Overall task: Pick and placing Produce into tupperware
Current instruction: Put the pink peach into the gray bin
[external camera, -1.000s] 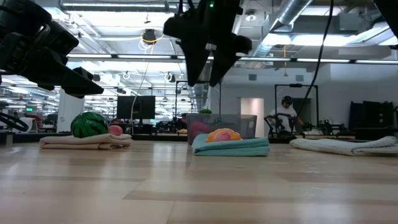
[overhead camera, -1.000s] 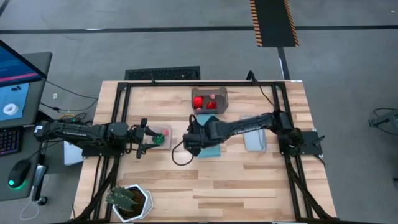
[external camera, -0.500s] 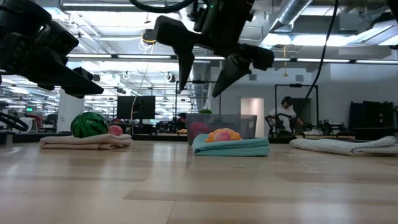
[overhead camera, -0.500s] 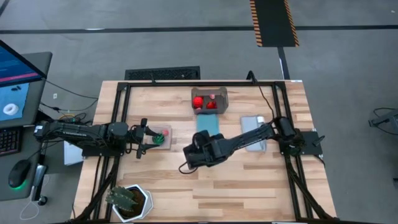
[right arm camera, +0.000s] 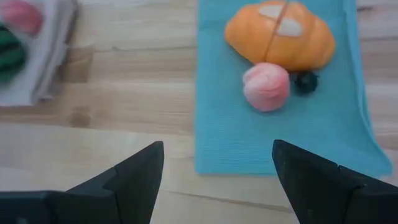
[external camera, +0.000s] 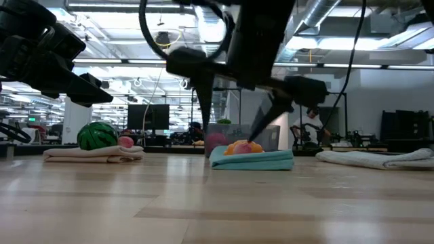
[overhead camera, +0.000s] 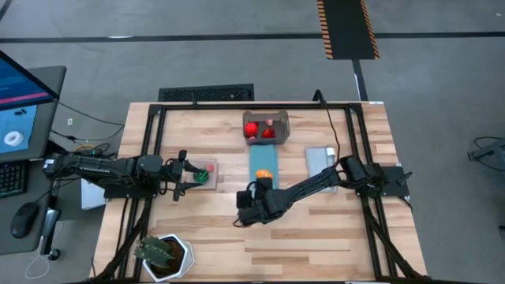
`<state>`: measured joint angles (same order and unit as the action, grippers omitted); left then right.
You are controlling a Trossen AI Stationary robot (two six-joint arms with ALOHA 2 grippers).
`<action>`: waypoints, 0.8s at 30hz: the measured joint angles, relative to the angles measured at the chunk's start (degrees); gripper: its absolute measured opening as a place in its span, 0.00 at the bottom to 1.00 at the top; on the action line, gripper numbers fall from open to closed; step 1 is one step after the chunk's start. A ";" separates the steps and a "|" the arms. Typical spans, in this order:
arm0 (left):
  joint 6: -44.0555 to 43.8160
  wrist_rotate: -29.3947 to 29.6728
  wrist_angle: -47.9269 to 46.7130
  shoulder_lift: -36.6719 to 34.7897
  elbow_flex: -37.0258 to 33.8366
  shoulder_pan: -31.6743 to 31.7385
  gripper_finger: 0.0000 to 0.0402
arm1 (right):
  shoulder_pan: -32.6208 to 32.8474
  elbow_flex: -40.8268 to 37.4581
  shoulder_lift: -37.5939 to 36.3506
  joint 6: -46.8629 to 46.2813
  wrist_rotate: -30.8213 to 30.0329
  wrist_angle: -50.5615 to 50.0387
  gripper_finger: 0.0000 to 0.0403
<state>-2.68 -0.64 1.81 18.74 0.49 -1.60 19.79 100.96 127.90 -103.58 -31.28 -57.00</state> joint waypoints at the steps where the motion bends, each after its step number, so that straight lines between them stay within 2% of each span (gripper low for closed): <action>1: 0.01 0.00 0.02 0.00 -0.01 0.02 0.56 | 0.07 -0.04 0.06 -1.03 0.04 -0.17 0.81; 9: 0.00 0.00 0.01 0.00 -0.01 0.00 0.56 | -0.03 0.09 -0.10 -2.01 -0.08 -4.87 0.82; 24: 0.00 -0.01 0.02 0.00 -0.01 0.01 0.56 | -2.60 0.01 0.69 -1.36 -0.22 -6.25 0.81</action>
<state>-2.68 -0.64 1.83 18.74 0.48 -1.59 17.18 100.97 128.60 -104.95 -31.50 -63.25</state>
